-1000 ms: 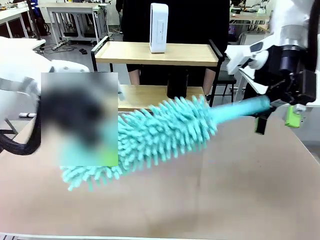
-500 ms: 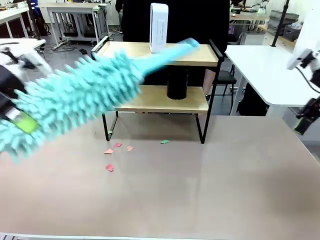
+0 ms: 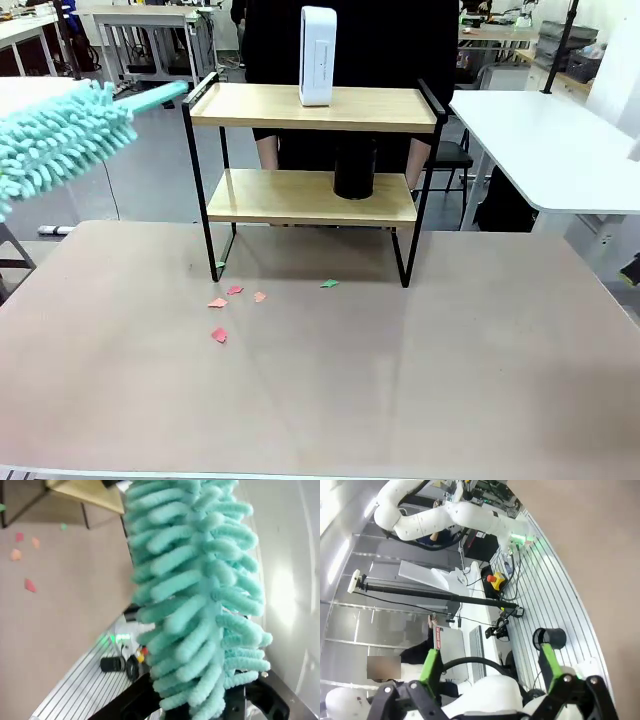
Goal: Clean the shelf.
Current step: Hand the Duster back to the human.
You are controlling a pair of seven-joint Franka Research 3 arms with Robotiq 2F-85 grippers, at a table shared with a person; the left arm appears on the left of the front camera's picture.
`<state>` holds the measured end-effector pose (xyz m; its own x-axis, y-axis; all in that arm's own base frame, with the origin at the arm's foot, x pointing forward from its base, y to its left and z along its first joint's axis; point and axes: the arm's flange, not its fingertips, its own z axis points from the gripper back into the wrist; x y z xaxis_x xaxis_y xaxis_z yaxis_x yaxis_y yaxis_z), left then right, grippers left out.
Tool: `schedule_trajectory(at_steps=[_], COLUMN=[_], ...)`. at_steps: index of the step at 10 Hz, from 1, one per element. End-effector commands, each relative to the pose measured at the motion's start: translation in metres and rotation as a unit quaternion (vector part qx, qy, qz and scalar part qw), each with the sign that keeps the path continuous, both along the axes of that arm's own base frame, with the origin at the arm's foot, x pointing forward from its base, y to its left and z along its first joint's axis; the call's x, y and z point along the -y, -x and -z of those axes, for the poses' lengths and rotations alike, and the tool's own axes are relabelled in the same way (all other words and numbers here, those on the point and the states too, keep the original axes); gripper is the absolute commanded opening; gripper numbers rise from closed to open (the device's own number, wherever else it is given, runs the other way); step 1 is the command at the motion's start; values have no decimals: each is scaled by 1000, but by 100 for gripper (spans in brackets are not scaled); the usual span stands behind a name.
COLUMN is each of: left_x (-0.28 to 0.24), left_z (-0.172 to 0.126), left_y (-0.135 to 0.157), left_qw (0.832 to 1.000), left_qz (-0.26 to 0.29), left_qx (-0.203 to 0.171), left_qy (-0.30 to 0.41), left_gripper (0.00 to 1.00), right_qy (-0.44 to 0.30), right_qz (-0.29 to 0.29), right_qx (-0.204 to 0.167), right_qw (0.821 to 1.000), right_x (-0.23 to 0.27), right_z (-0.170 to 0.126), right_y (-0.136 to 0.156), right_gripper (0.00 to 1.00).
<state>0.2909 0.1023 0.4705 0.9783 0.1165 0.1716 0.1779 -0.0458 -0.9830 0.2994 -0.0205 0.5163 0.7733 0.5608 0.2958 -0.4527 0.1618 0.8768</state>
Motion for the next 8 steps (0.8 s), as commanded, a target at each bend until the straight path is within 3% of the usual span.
schedule_trajectory(at_steps=[1, 5, 8], left_x=[22, 23, 10], left_z=[10, 37, 36], left_y=[-19, -34, -48], left_qw=[998, 994, 994], left_qz=[-46, -100, -91], left_qx=[-18, -34, -43], left_qy=[27, -25, -31], left_gripper=[0, 0, 0], right_qy=[2, 2, 2], right_qz=[-31, -31, -31], right_qx=[14, 14, 14], right_qw=[999, 999, 999], right_x=[-4, -4, -4], right_z=[-1, -1, -1], right_y=[-15, -15, -15], right_gripper=[100, 100, 100])
